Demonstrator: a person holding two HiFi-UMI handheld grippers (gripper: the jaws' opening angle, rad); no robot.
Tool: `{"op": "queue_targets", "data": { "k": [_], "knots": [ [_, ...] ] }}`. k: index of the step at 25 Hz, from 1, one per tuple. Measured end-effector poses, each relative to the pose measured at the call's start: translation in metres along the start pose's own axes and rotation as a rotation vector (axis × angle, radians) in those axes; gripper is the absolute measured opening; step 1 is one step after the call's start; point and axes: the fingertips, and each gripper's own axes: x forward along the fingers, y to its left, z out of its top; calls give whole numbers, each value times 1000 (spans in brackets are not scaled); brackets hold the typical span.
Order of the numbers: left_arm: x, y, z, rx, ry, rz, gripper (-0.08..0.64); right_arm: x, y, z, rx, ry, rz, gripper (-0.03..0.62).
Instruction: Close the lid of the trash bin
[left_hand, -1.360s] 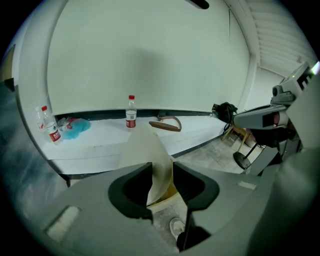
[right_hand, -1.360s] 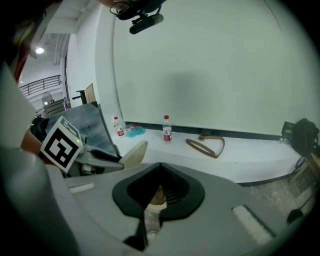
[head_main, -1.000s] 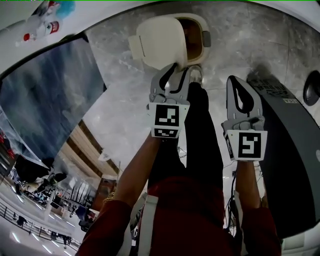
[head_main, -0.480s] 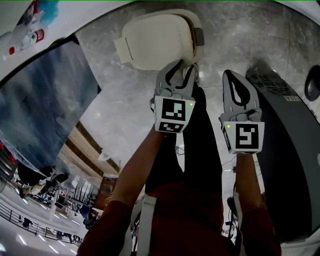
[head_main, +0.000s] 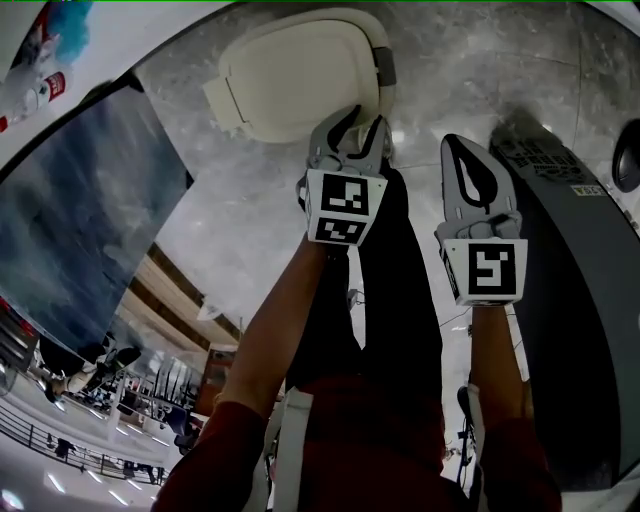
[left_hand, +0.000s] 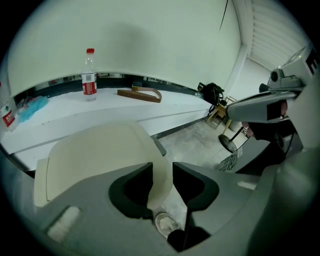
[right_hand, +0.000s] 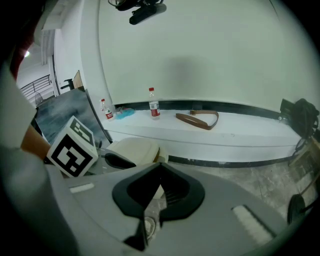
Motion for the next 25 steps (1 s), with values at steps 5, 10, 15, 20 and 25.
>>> {"op": "queue_targets", "data": {
  "k": [5,10,15,20,25],
  "knots": [
    [17,1,-11,-17,42,16,130,1,-5,-9,5,5,3,0],
    [22,0,-14,41,58,24,130,4,-3,-9,24,9,7,0],
    [26,1,-20,-30,82,25,110,7,-3,-11,6,13,16,0],
    [27,2,-19,-51,74,37,110,9,-1,-6,17,15,17,0],
    [29,2,-18,-77,96,17,120,10,-4,-8,0,12,16,0]
  ]
}}
